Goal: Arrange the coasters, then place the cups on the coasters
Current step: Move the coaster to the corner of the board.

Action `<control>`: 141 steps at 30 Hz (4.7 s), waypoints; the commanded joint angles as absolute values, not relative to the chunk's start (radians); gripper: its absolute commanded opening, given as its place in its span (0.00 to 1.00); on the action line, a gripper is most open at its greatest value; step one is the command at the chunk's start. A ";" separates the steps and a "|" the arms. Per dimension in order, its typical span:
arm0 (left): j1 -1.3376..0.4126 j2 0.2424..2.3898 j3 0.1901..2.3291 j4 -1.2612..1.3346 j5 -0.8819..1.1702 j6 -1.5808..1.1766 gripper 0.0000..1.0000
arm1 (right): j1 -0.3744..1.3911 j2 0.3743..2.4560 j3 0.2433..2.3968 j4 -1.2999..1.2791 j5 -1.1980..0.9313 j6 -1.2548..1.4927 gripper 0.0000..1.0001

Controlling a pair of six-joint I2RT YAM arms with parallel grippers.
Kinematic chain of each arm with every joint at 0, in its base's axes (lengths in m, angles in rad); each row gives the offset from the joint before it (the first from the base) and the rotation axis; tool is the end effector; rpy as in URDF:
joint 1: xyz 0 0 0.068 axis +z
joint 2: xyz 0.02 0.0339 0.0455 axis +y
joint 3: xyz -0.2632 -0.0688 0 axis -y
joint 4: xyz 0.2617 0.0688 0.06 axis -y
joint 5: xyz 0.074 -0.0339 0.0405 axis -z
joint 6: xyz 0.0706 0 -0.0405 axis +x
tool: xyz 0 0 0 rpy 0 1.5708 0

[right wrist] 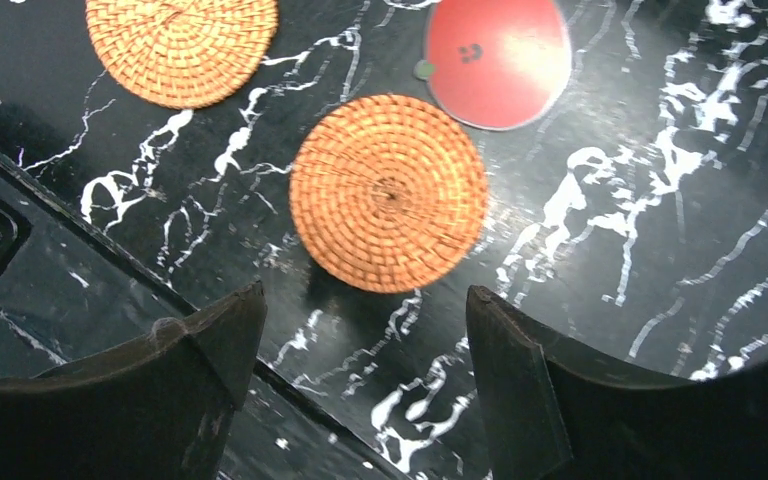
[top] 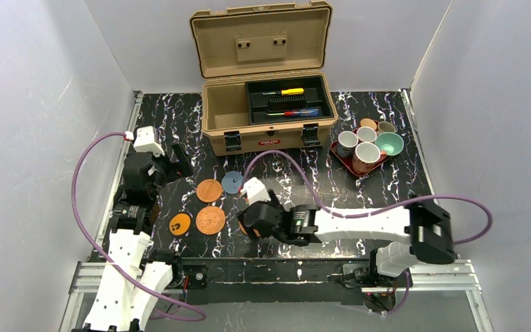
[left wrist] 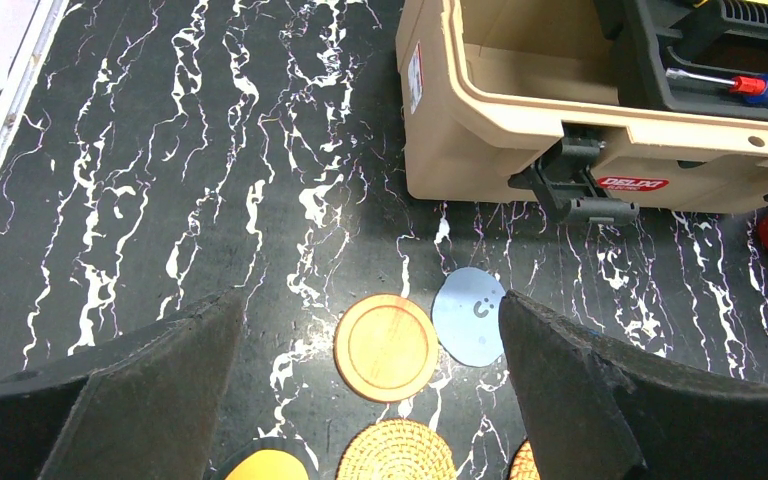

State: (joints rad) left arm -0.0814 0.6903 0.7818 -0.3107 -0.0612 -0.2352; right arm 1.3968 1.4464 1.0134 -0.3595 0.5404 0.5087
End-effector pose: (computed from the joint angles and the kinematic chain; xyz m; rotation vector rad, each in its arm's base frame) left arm 0.2128 -0.0130 0.3333 -0.1815 1.7836 -0.1723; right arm 0.0954 0.3330 0.2235 -0.7332 2.1340 0.3895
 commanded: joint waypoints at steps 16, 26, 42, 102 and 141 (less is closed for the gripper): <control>-0.088 0.678 0.788 -0.305 -0.071 -0.227 0.98 | 1.475 1.859 1.335 -0.311 0.554 0.505 0.76; -0.090 0.683 0.788 -0.305 -0.080 -0.227 0.98 | 1.399 1.858 1.272 -0.328 0.525 0.574 0.72; -0.091 0.685 0.786 -0.304 -0.081 -0.226 0.98 | 1.356 1.882 1.197 -0.312 0.492 0.617 0.68; -0.092 0.686 0.790 -0.328 -0.133 -0.242 0.98 | 1.313 1.379 0.632 -0.809 0.641 1.139 0.67; -0.092 0.683 0.792 -0.334 -0.153 -0.246 0.98 | 1.293 1.338 0.936 -0.762 0.654 0.908 0.88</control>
